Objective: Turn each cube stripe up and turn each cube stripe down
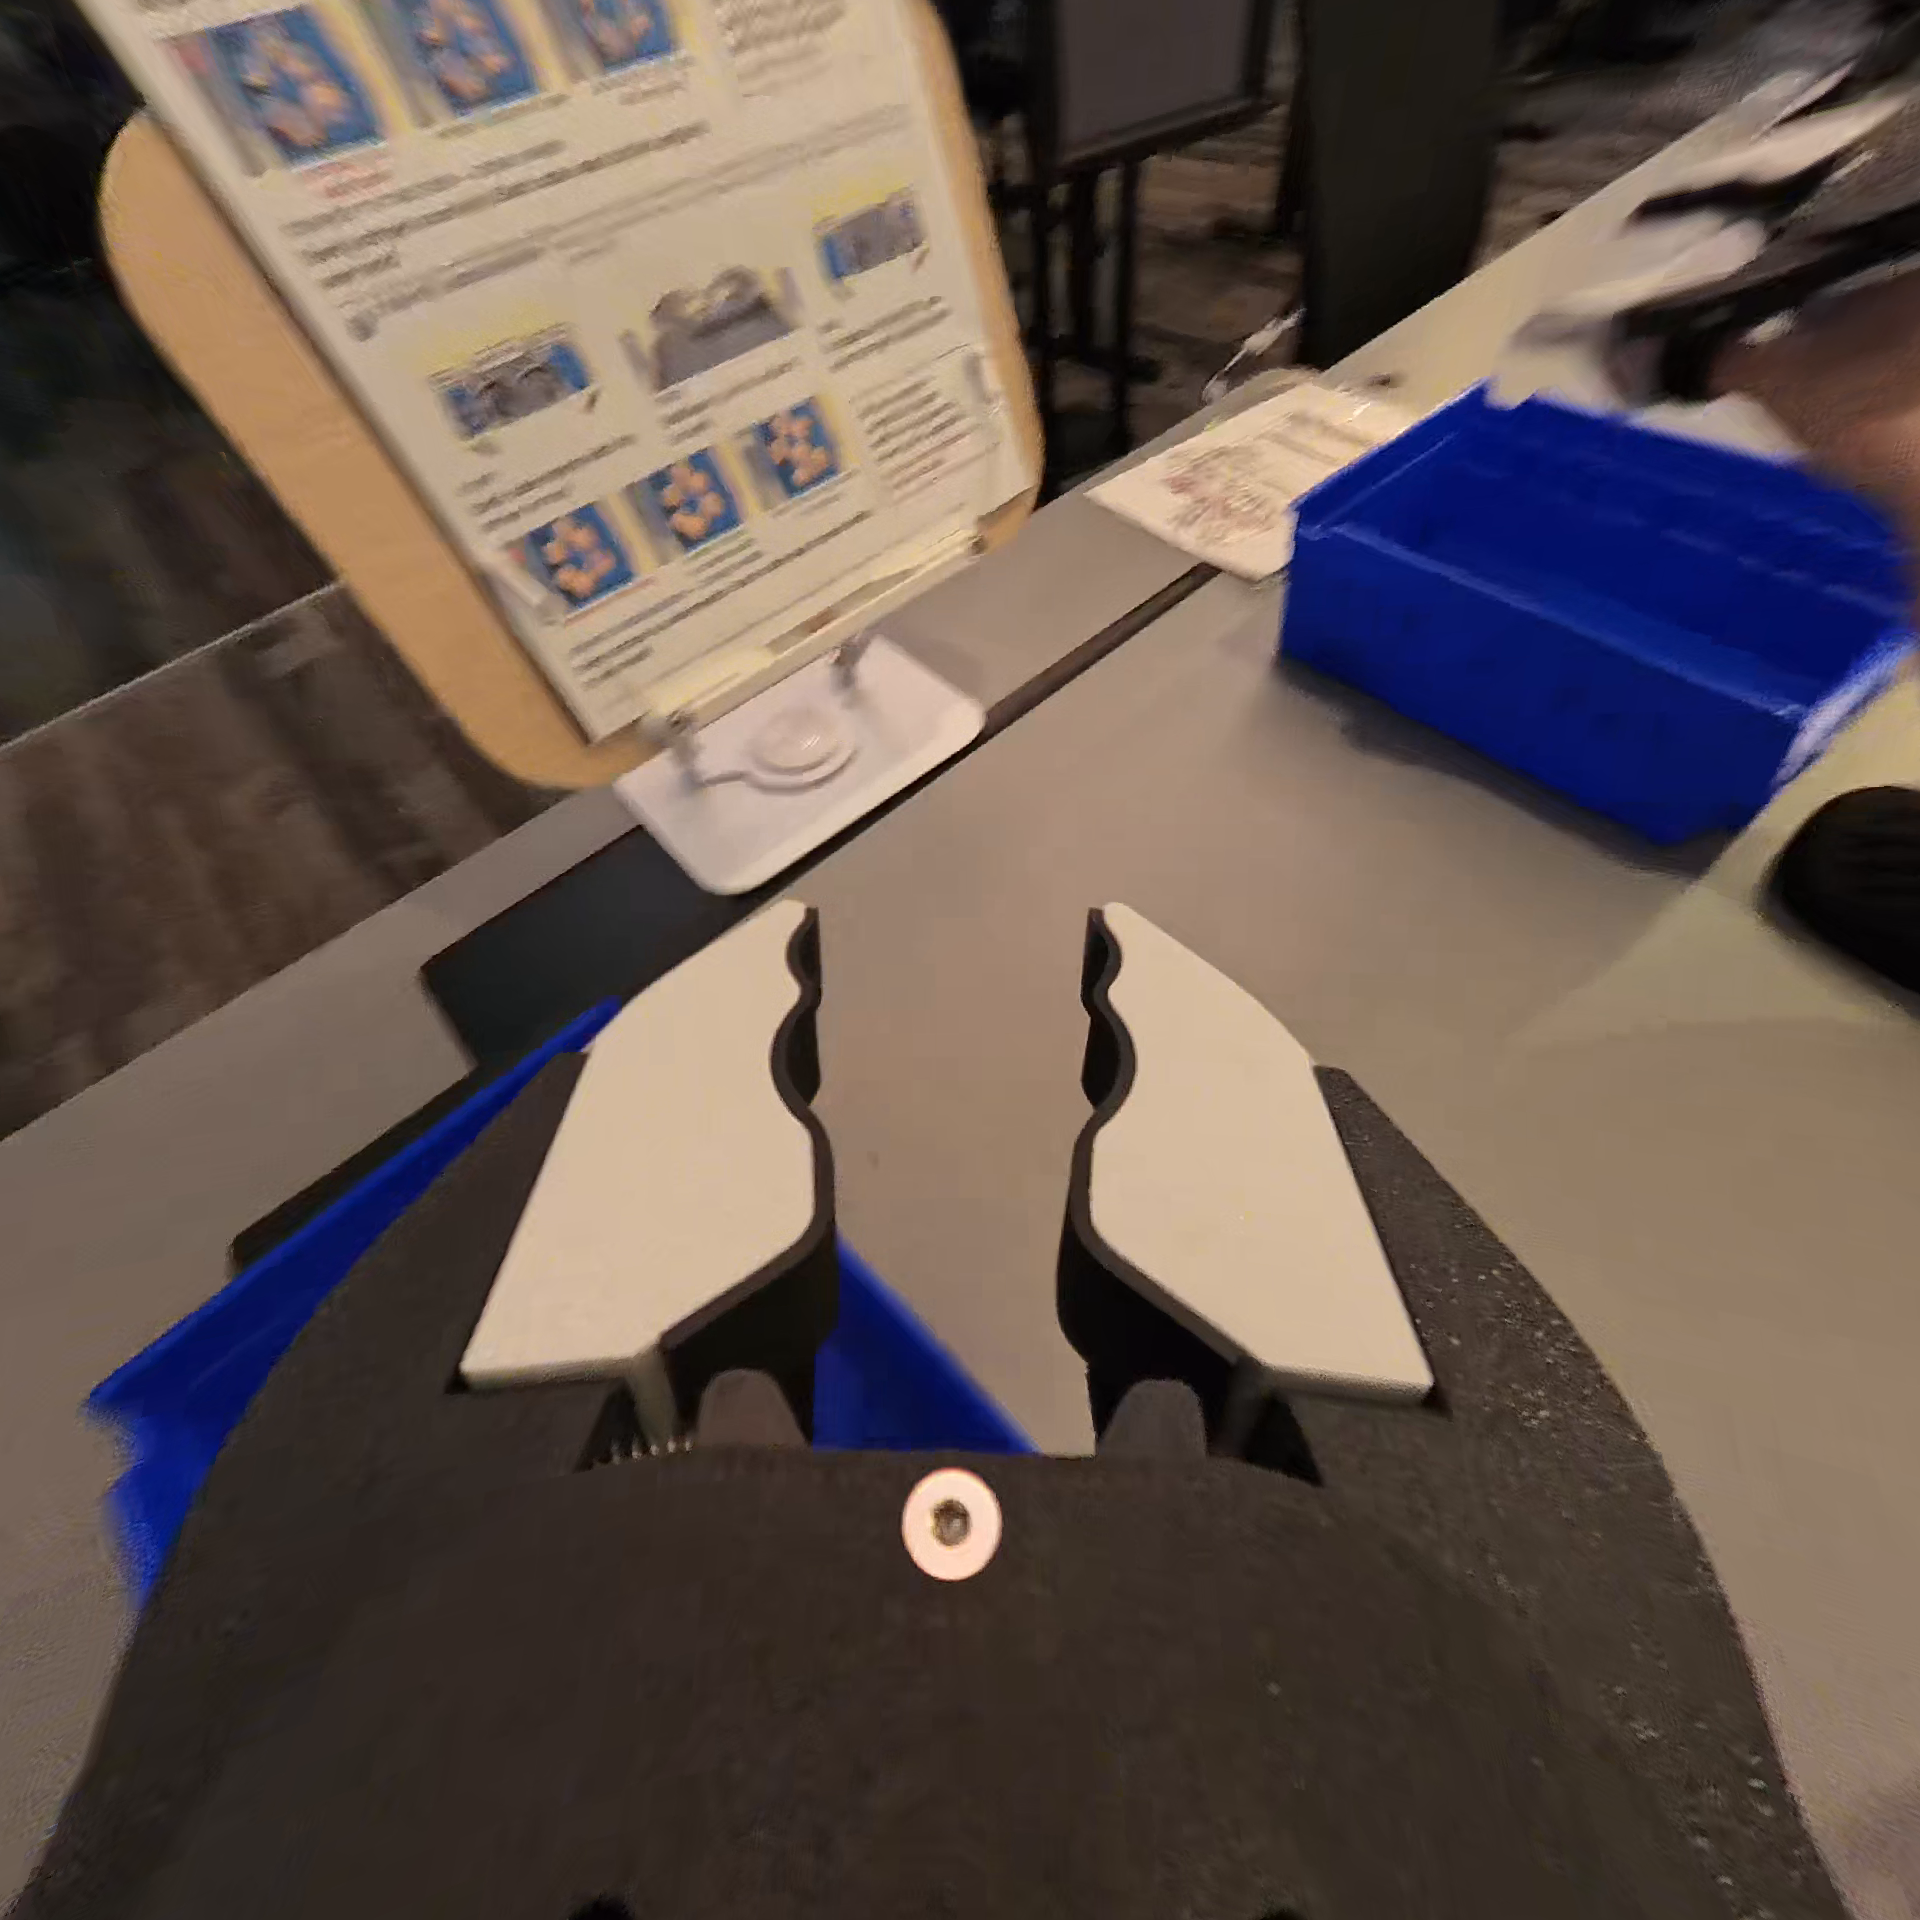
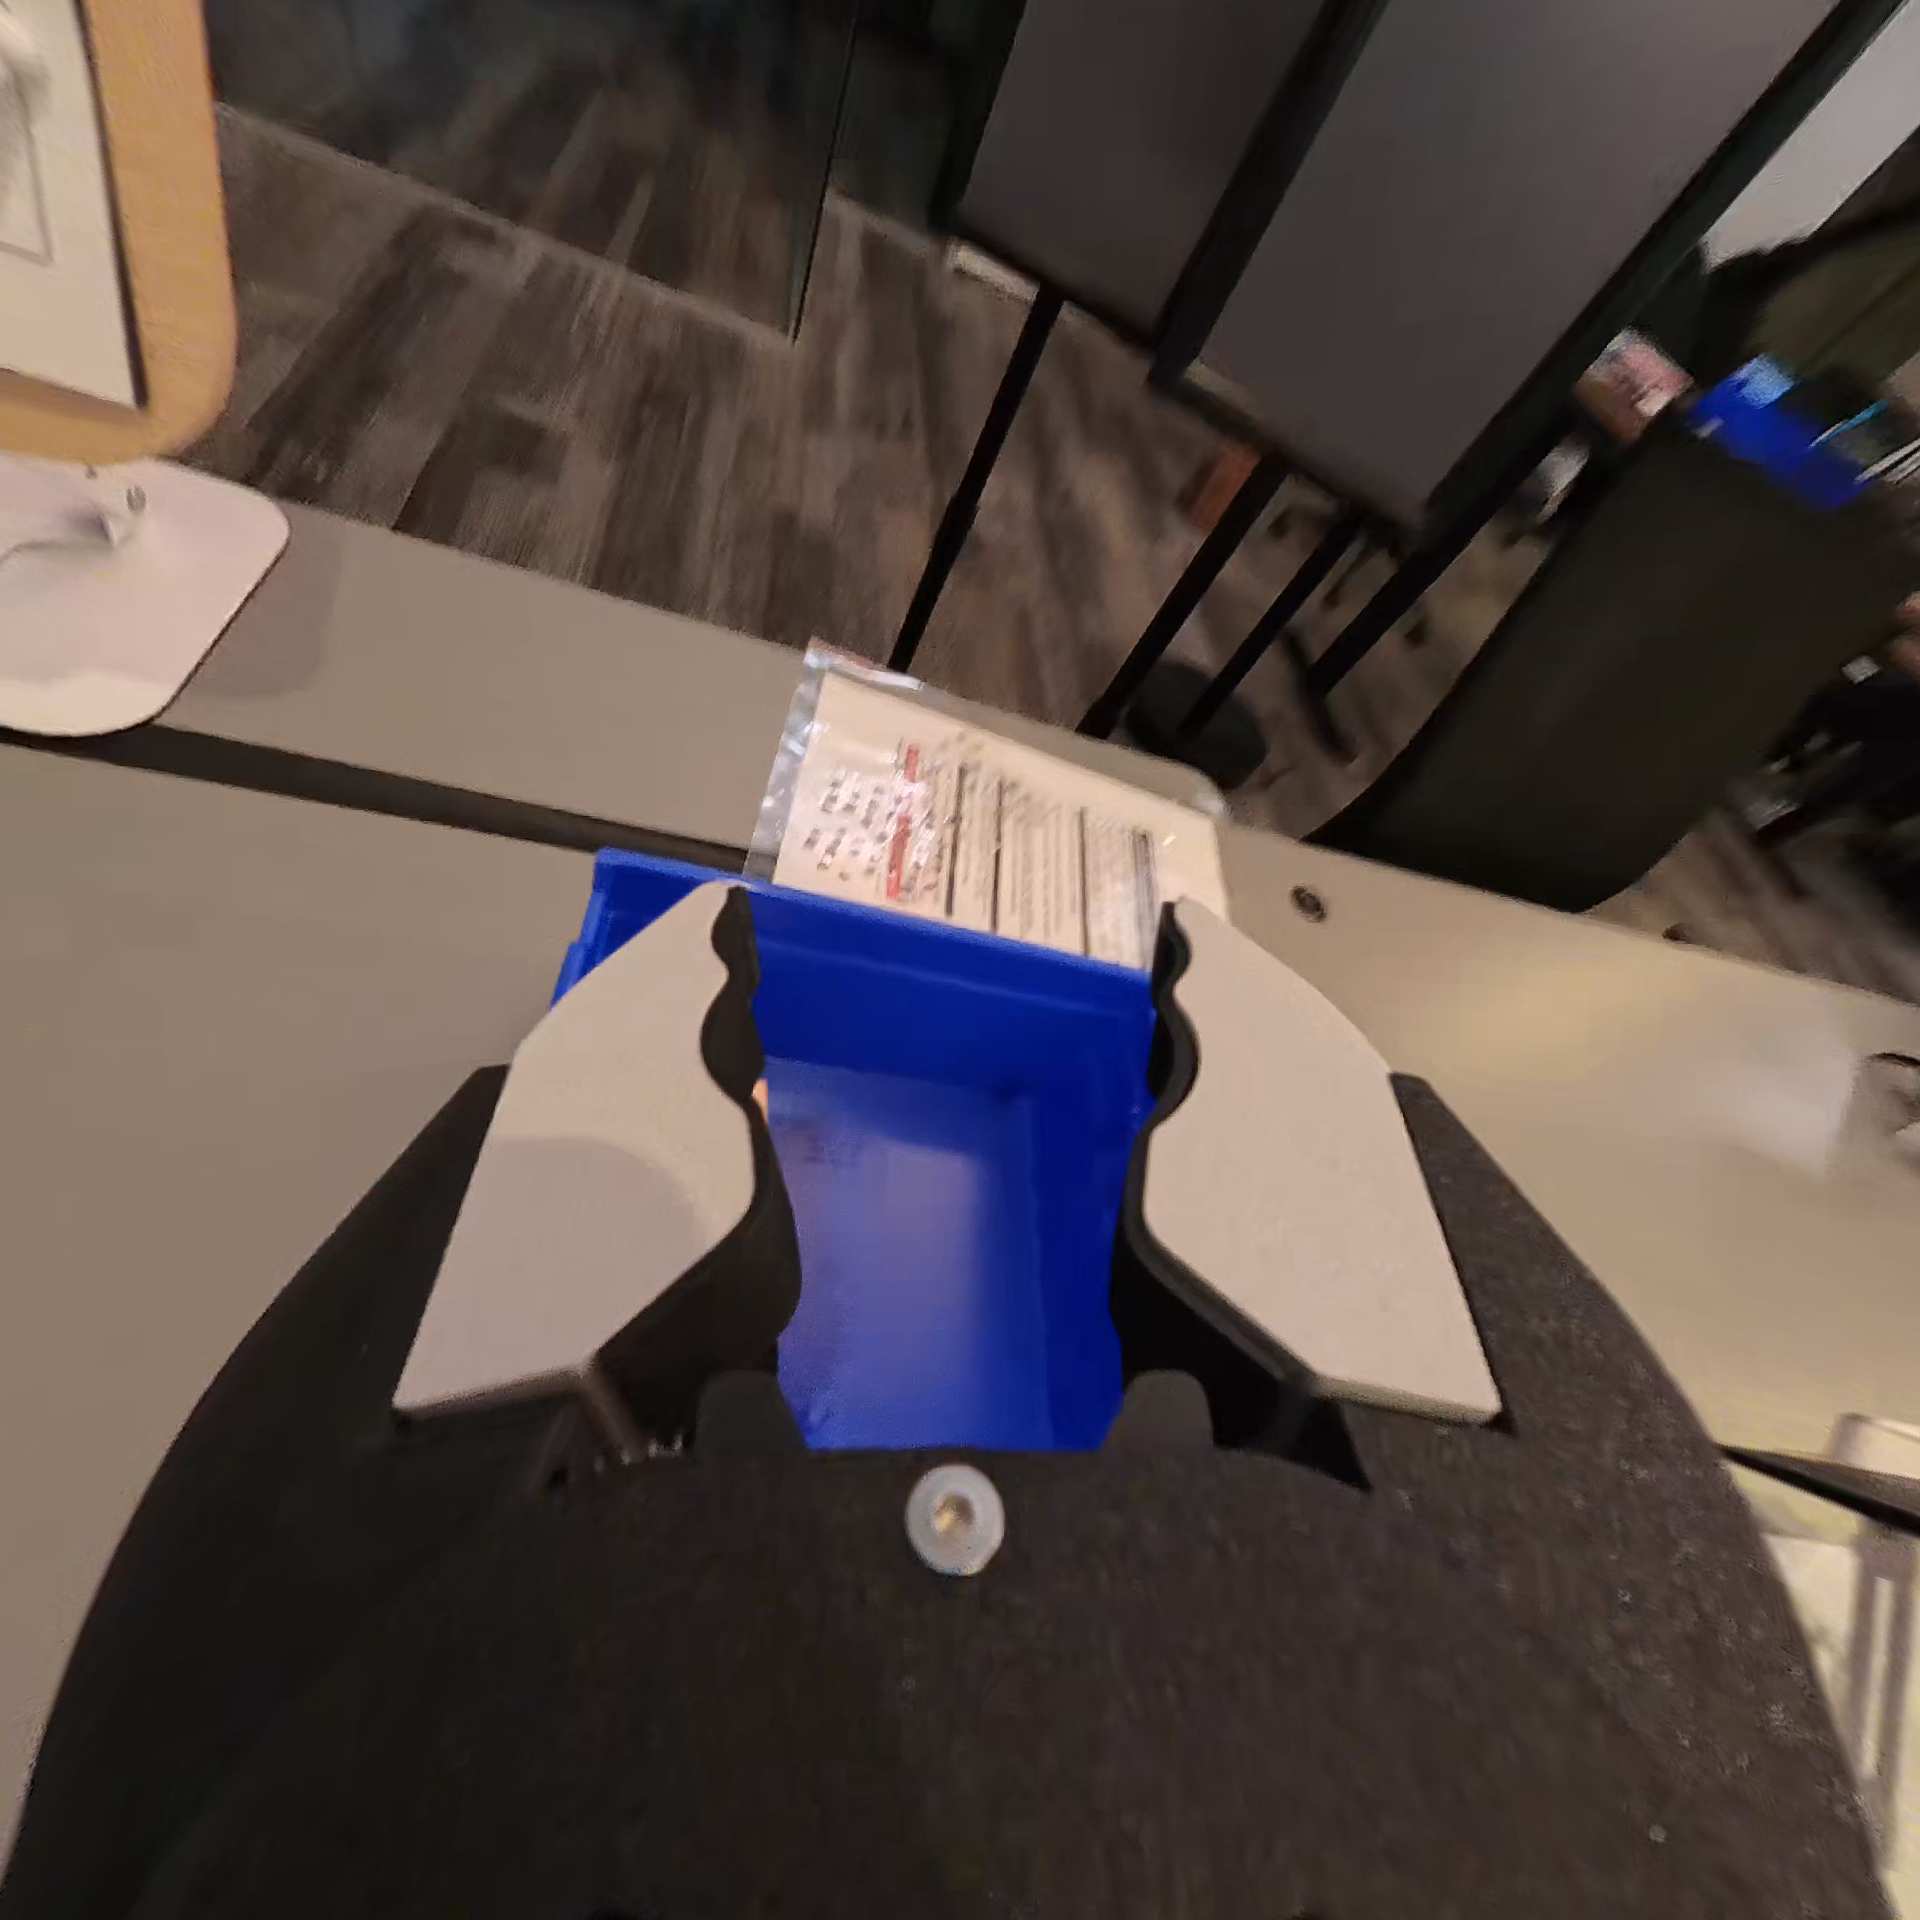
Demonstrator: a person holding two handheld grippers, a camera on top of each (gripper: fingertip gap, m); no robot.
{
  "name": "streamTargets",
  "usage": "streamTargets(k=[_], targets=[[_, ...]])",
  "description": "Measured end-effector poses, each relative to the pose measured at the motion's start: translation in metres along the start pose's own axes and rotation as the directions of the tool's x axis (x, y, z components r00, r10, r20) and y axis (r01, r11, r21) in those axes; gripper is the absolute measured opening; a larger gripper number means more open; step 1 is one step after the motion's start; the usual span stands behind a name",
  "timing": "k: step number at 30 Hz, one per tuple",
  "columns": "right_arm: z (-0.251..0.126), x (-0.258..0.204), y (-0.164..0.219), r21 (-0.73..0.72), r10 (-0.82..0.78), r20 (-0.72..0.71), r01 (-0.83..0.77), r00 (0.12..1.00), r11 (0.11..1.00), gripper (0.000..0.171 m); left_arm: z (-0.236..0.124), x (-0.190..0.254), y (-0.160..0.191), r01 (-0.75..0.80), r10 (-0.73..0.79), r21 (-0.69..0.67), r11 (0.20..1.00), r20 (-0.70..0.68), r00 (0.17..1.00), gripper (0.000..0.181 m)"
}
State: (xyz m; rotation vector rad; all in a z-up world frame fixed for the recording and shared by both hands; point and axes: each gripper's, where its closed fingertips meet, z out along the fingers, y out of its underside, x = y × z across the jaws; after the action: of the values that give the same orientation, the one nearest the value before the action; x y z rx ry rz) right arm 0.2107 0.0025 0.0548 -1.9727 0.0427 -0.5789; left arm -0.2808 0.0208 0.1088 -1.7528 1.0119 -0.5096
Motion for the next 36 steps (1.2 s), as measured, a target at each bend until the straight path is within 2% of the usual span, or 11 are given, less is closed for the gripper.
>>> streamTargets(k=[3, 7, 12, 17, 21, 23, 30, 34, 36], targets=[[-0.015, -0.003, -0.013, 0.057, -0.040, -0.028, 0.042, 0.999, 0.998, 0.071, -0.011, -0.030, 0.031, -0.008, 0.018, -0.144, 0.990, 0.073, 0.997, 0.047], [-0.014, -0.017, -0.013, 0.052, -0.089, -0.004, 0.089, 0.996, 0.995, 0.071, -0.026, -0.070, 0.059, -0.135, 0.177, -0.245, 0.960, 0.160, 0.971, 0.041], [-0.007, -0.035, -0.008, 0.039, -0.123, 0.059, 0.121, 0.991, 0.992, 0.071, -0.022, -0.096, 0.112, -0.277, 0.338, -0.386, 0.880, 0.099, 0.936, 0.040], [0.002, -0.048, -0.002, 0.021, -0.161, 0.101, 0.159, 0.982, 0.987, 0.071, 0.000, -0.110, 0.161, -0.231, 0.252, -0.474, 0.850, -0.020, 0.967, 0.046], [0.006, -0.053, 0.002, 0.007, -0.171, 0.125, 0.172, 0.977, 0.985, 0.071, 0.003, -0.110, 0.213, -0.165, 0.130, -0.646, 0.745, -0.101, 0.986, 0.056], [0.006, -0.056, 0.003, 0.006, -0.162, 0.145, 0.163, 0.976, 0.987, 0.071, 0.005, -0.114, 0.231, -0.134, 0.090, -0.703, 0.698, -0.100, 0.991, 0.061], [0.006, -0.064, 0.006, -0.002, -0.169, 0.189, 0.172, 0.967, 0.985, 0.071, 0.025, -0.122, 0.250, -0.162, 0.121, -0.735, 0.658, -0.109, 0.987, 0.077], [0.005, -0.067, 0.005, 0.004, -0.175, 0.206, 0.178, 0.963, 0.984, 0.071, 0.029, -0.120, 0.267, -0.167, 0.098, -0.771, 0.614, -0.136, 0.986, 0.070], [0.005, -0.067, 0.005, 0.004, -0.179, 0.214, 0.182, 0.960, 0.983, 0.071, 0.030, -0.120, 0.273, -0.166, 0.086, -0.784, 0.598, -0.144, 0.986, 0.062]])
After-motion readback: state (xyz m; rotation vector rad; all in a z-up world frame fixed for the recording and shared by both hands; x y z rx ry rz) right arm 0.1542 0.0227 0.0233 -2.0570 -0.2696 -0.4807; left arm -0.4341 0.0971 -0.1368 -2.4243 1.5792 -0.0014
